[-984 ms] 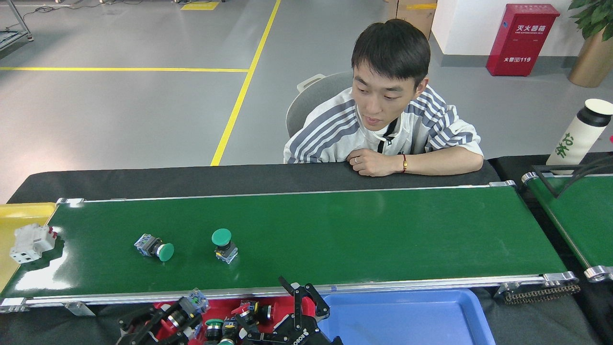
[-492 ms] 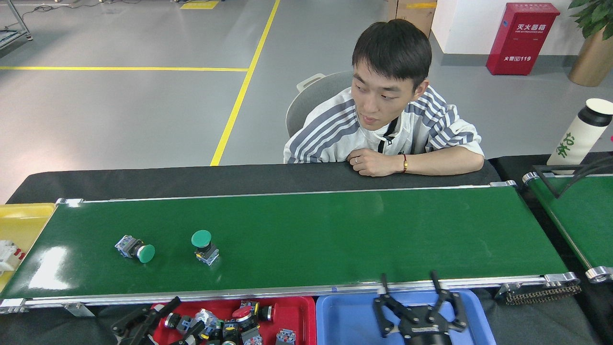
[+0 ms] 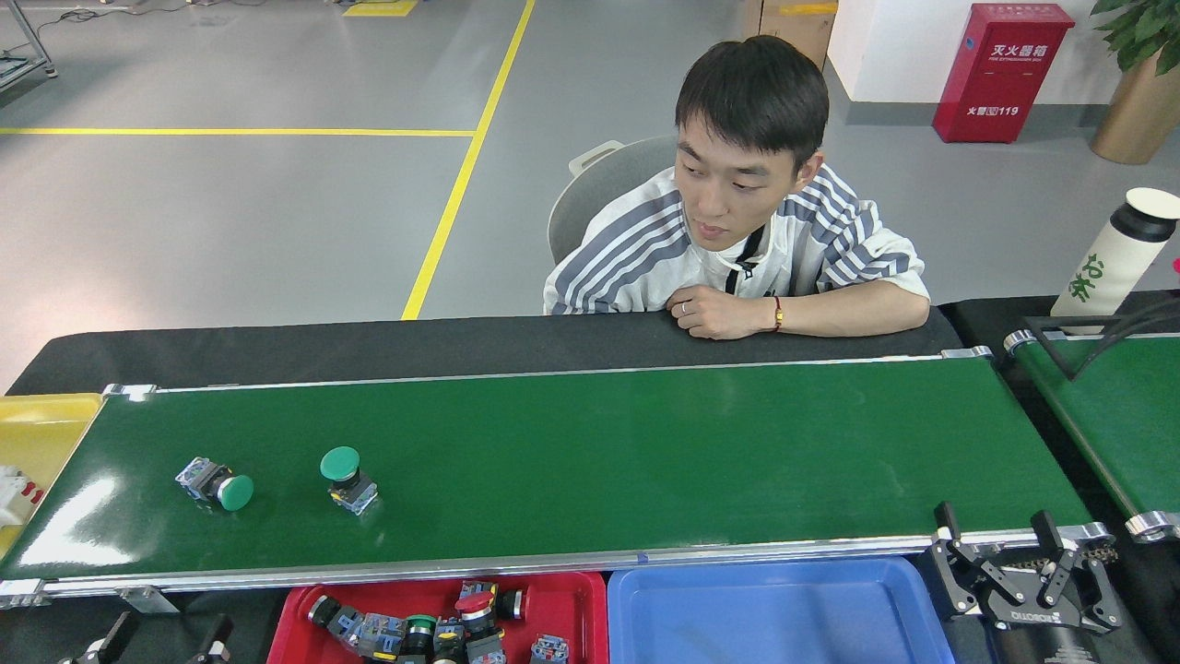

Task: Pick switch part from conveyor to tray

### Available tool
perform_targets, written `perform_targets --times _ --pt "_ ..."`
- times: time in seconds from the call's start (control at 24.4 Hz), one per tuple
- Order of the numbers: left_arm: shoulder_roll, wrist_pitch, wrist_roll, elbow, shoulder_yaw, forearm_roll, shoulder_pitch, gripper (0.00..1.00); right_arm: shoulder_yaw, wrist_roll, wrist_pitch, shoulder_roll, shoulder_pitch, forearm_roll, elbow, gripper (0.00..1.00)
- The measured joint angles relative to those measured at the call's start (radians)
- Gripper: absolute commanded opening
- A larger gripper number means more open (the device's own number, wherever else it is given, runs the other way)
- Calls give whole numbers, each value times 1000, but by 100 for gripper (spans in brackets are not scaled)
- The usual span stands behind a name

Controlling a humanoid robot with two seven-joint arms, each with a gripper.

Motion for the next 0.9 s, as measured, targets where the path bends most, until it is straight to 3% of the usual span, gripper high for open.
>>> perform_targets --times 0.45,0.74,0.86,0.9 --pt "196 165 -12 508 -86 -53 -423 100 -14 13 -91 0 19 -6 4 100" --pt "217 214 -4 708 -145 -53 -572 100 -14 14 -153 0 19 -6 5 100" --pt "249 234 20 828 -187 -53 -659 86 -14 14 -176 0 19 -6 5 100" --pt "268 240 39 874 -217 -53 -688 67 -13 14 -183 0 19 -6 5 100"
